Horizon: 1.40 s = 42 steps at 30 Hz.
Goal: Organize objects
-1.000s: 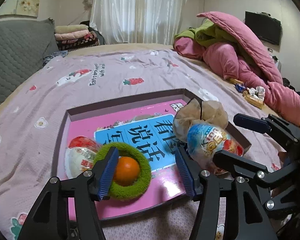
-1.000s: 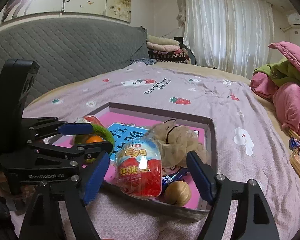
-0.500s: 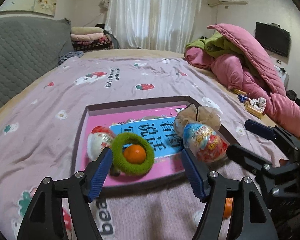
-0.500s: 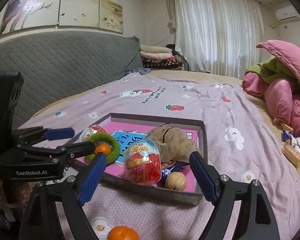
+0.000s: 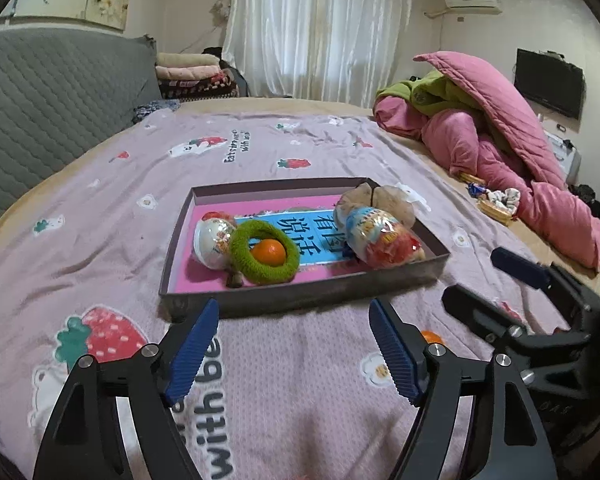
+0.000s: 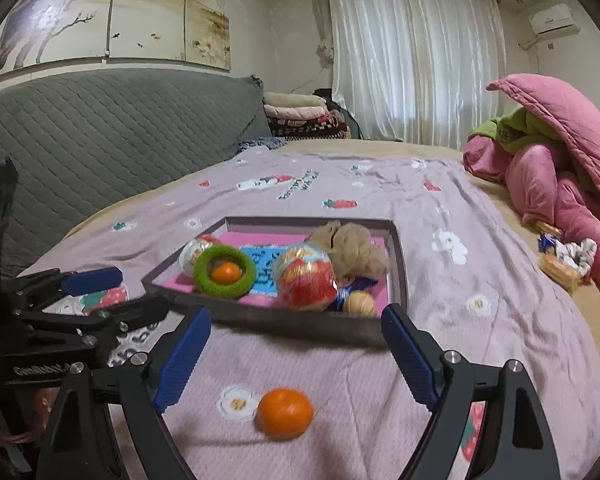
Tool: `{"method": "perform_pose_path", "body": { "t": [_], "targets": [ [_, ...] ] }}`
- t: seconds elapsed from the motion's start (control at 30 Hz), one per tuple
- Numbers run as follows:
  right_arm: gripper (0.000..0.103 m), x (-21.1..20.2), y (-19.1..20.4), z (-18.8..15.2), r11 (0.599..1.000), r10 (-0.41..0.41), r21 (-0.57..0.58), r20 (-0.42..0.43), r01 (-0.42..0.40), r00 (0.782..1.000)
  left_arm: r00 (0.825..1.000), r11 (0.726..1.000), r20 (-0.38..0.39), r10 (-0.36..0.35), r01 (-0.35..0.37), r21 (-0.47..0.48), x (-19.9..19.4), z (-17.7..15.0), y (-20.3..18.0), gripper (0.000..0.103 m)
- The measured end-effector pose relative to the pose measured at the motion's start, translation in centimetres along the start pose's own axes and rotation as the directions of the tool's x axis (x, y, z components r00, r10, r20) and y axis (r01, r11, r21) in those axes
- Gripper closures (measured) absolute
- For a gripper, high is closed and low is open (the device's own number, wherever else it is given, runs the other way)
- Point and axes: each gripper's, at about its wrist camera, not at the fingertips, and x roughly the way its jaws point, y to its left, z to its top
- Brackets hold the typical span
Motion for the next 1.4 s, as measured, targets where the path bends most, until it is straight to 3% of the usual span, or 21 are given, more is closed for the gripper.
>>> {"method": "perform_pose_path", "body": {
  "t": [0.43,0.73,0.97,1.4],
  "targets": [
    [0.016,-2.1,0.9,-1.4,0.999,-0.037,0.016,0.003,0.037,0.999,0.998,0.998,0.012,0.059,-0.058,-0.024,-2.9,-1.5,0.5,0.023],
    [0.016,-1.8,1.8,-2.8,0.998,-0.056,-0.01,-0.043,0.055,0.998,0.989,0.988,-0.01,0.145,-0.145,-0.051,-1.9,-3.3,2.1,0.023],
    [0.016,-0.5,1.6,-4.0,0.999,-0.054,0.0,-0.096,0.055,0.994,0.986,0.986,-0.084,0.145,-0.151,-0.072,-0.1,-4.8,3.0,0.023],
    [0.016,0.3,1.4,-4.5,0.998,-0.059,-0.006,-0.116,0.059,0.992,0.986,0.989,-0.097,0.138,-0.142,-0.034,0.4,-5.3,1.9,0.023]
  ]
}}
